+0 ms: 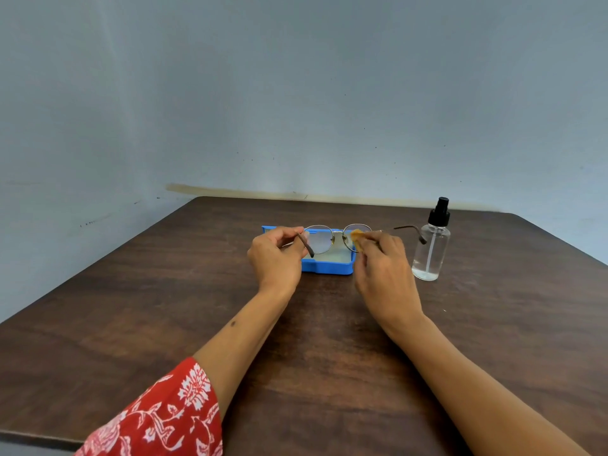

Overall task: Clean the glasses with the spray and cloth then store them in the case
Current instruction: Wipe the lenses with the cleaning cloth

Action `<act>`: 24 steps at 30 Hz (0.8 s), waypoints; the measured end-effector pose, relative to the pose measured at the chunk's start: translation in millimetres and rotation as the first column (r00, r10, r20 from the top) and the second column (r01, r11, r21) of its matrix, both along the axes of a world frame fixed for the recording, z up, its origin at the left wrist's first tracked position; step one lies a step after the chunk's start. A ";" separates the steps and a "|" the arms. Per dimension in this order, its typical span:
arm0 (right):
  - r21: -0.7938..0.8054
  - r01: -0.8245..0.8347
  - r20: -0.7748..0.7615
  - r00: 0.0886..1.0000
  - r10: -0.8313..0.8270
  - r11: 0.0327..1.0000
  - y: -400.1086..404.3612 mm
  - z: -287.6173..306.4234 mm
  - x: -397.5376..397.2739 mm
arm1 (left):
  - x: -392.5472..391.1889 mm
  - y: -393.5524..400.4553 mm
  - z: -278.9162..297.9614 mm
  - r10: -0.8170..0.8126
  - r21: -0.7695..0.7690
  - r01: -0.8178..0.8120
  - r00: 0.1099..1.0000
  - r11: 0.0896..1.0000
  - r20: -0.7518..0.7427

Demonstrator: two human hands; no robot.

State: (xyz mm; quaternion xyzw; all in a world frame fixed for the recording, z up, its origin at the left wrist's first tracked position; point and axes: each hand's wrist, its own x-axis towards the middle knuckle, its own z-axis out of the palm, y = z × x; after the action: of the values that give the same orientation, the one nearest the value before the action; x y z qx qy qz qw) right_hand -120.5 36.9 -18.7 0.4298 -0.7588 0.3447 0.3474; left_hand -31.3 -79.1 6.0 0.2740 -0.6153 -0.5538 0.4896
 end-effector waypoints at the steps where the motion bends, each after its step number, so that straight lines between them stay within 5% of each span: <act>1: 0.031 -0.018 -0.012 1.000 0.019 0.999 -1.7 -1.1 1.8 | 0.0 0.0 -0.7 0.001 -0.004 -0.001 1.000 1.000 0.006; 24: 0.064 0.002 0.016 1.000 -0.003 0.998 -1.1 -1.8 -0.4 | 0.8 -0.6 -1.2 0.018 -0.045 -0.016 0.999 0.999 0.047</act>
State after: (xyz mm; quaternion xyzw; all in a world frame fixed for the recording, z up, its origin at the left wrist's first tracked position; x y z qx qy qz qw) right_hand -120.9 35.8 -20.5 0.4371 -0.7728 0.3232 0.3276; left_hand -30.5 -79.7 4.8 0.2814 -0.6367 -0.5288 0.4856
